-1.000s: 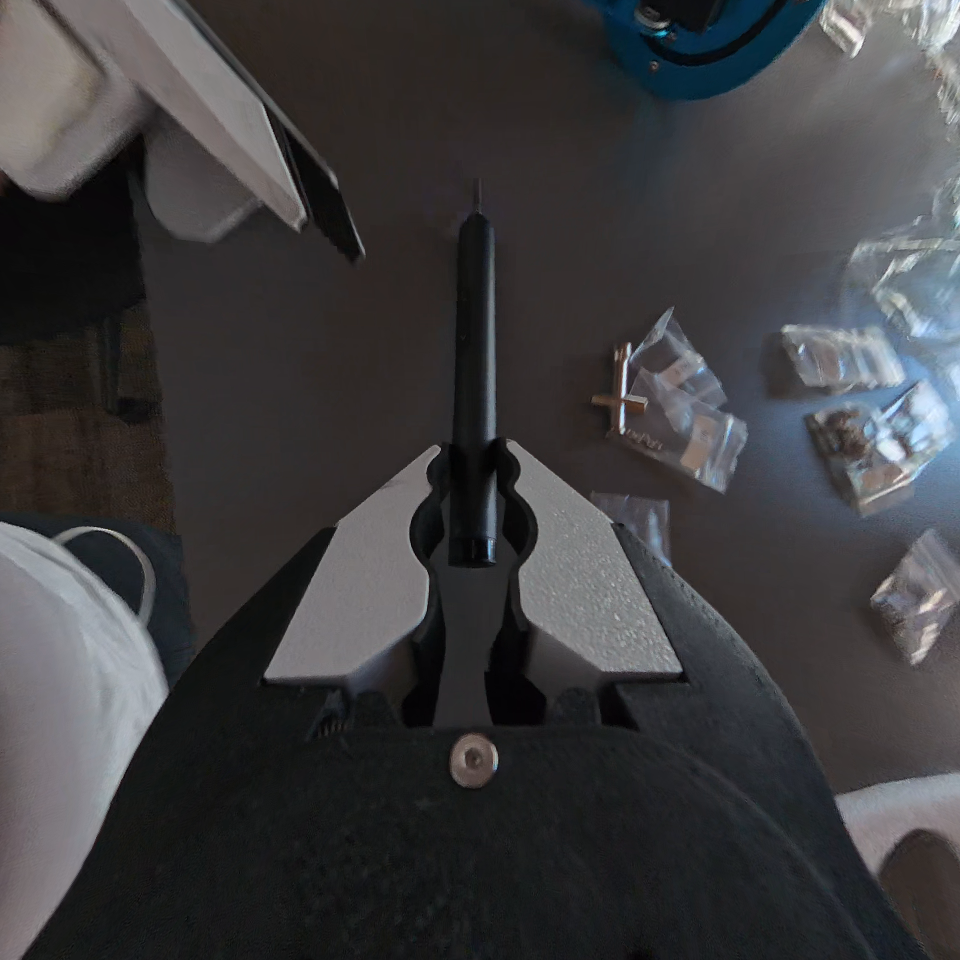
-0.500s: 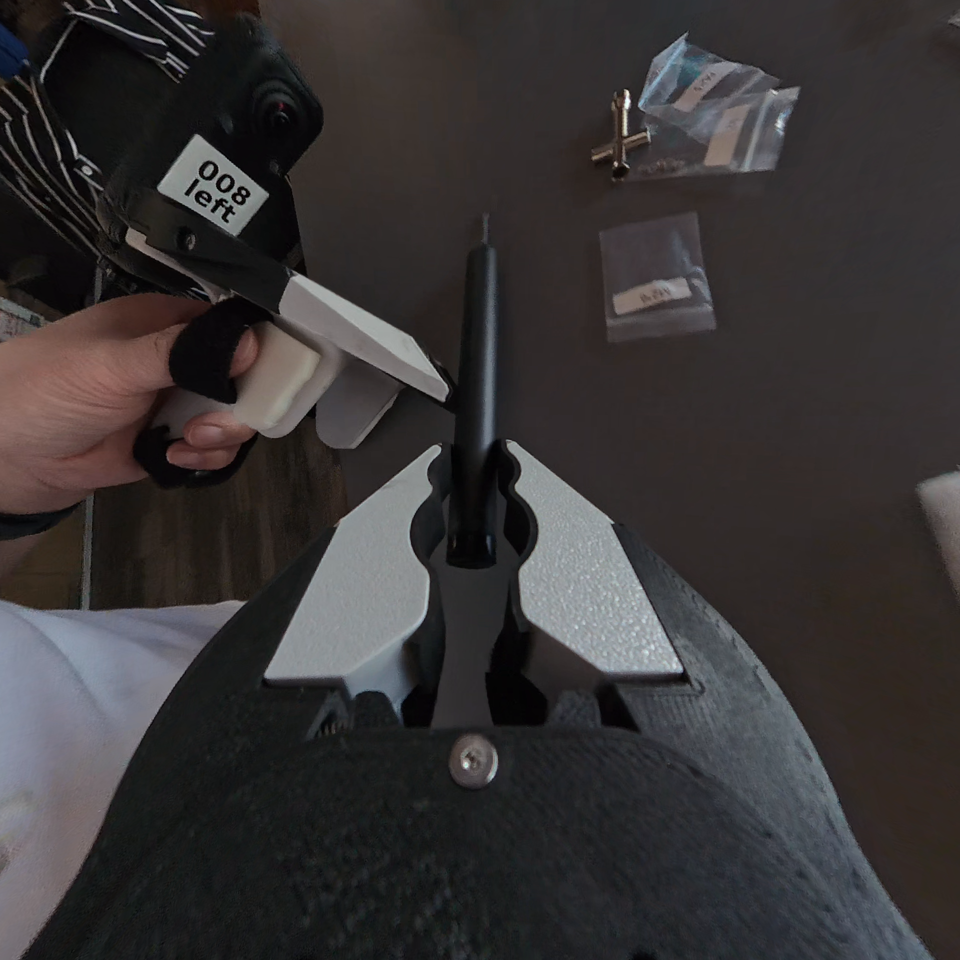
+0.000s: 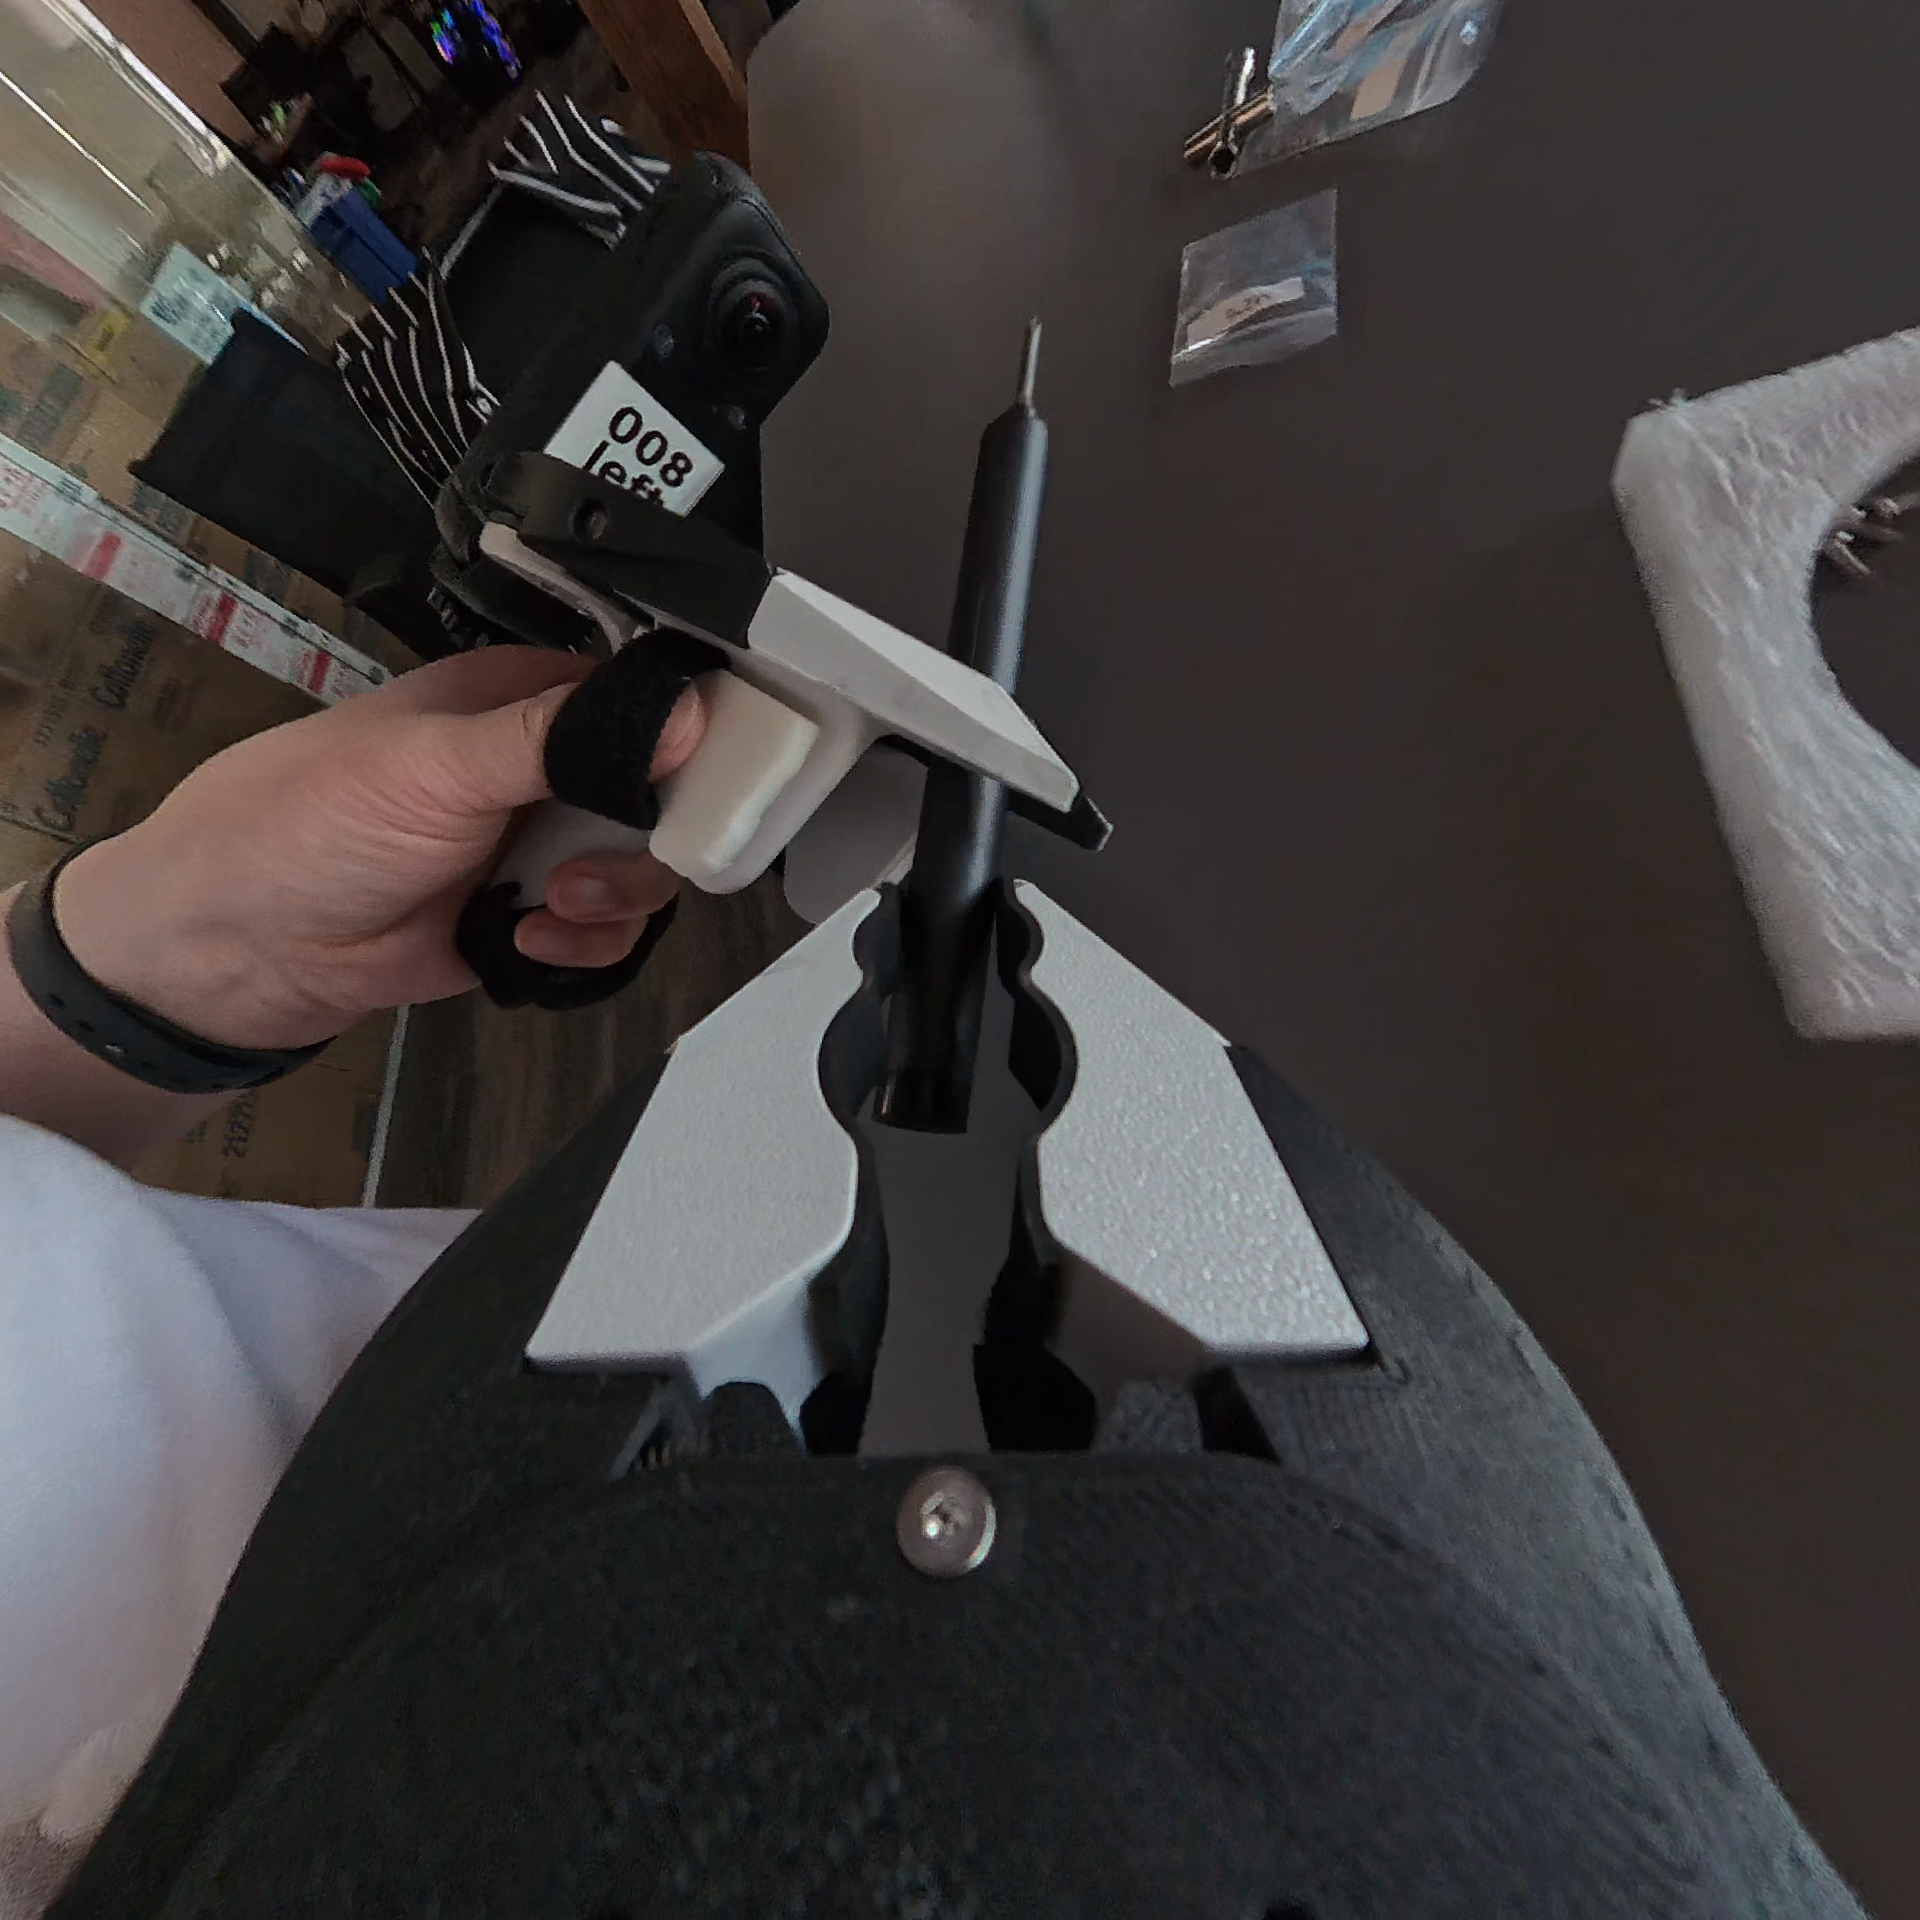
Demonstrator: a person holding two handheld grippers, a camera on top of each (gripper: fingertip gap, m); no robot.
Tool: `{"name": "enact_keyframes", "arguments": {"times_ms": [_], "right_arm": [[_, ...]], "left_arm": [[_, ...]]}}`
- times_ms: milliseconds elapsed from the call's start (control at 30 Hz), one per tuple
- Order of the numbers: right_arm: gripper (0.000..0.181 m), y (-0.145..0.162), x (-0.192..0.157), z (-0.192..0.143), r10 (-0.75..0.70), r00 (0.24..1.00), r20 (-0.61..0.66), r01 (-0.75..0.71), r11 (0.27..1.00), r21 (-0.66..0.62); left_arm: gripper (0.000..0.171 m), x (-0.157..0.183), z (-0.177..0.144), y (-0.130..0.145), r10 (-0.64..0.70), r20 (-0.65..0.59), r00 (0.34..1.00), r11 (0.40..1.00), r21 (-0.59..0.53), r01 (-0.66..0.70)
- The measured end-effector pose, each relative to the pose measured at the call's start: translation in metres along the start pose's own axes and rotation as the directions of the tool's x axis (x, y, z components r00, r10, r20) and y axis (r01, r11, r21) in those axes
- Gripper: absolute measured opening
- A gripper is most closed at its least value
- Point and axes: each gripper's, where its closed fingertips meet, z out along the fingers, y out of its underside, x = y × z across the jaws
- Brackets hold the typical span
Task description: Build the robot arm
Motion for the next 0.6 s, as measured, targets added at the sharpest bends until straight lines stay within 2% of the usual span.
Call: {"name": "enact_keyframes", "arguments": {"times_ms": [133, 200, 267, 400, 500, 600], "right_arm": [[0.023, -0.005, 0.008, -0.031, -0.024, 1.000, 0.006, 0.023, 0.990, 0.137], [0.026, -0.004, 0.020, -0.042, -0.044, 0.998, -0.038, 0.049, 0.988, 0.147], [0.029, -0.001, 0.034, -0.048, -0.038, 0.996, -0.082, 0.047, 0.993, 0.109], [0.019, 0.000, 0.057, -0.070, -0.009, 0.989, -0.151, 0.012, 1.000, 0.021], [0.018, -0.010, 0.072, -0.094, -0.034, 0.978, -0.207, 0.025, 0.998, -0.050], [0.018, -0.025, 0.090, -0.116, -0.126, 0.948, -0.291, 0.083, 0.984, -0.156]], "left_arm": [[0.016, 0.025, 0.031, 0.004, 0.054, -0.052, 0.997, 0.998, -0.018, -0.055], [0.016, 0.033, 0.050, 0.004, 0.066, -0.067, 0.996, 0.997, -0.032, -0.068], [0.016, 0.035, 0.071, 0.011, 0.053, -0.067, 0.996, 0.994, -0.088, -0.059], [0.016, 0.042, 0.097, 0.016, -0.013, -0.088, 0.996, 0.990, -0.140, 0.001], [0.016, 0.060, 0.118, 0.012, -0.070, -0.162, 0.984, 0.986, -0.161, 0.043], [0.016, 0.081, 0.140, -0.001, -0.112, -0.267, 0.957, 0.987, -0.143, 0.075]]}}
